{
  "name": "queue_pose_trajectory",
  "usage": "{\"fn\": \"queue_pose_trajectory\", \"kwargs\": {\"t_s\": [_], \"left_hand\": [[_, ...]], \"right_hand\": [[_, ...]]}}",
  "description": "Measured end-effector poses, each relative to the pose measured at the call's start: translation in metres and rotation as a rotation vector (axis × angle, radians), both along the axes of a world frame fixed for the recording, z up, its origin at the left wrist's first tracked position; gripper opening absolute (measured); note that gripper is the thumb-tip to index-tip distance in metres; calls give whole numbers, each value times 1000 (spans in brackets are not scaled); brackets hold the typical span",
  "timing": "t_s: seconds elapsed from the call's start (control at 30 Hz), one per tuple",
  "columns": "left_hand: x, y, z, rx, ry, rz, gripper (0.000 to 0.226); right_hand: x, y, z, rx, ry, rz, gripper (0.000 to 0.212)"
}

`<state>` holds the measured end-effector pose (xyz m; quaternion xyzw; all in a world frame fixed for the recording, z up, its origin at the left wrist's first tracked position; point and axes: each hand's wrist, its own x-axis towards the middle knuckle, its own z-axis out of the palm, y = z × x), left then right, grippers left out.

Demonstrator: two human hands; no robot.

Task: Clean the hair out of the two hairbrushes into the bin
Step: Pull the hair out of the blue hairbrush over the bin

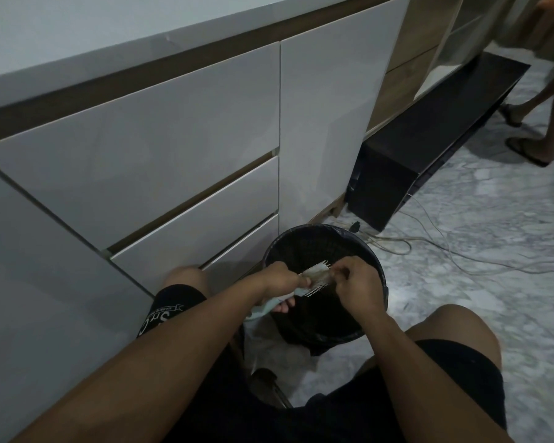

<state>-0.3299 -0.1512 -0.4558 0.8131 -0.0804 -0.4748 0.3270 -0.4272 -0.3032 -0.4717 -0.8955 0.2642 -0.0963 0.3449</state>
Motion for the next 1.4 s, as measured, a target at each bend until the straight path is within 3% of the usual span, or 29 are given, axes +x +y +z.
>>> {"fn": "queue_pose_trajectory", "kwargs": {"t_s": [0.2,0.37,0.57,0.87,0.93,1.07,1.4], "left_hand": [[0,-6,5,-35,75,50,32],[4,-1,8,-29,117,107,32],[2,0,10,-51,96,83,40],[-1,-5,6,-61,52,47,38],[-1,-6,7,-53,66,49,36],[3,-4,9,-55,138,109,34],[4,2,5,-65,45,116,44]], "right_hand": [[-2,0,-5,36,-9,-4,11],[-3,-1,-3,247,-14,261,43],[-1,5,0,68,-142,170,14],[-3,0,4,-2,-54,-88,13],[-3,-1,3,68,-77,-35,15],[-3,-2,2,202,-50,195,43],[-1,1,-3,43,-107,125,12]]}}
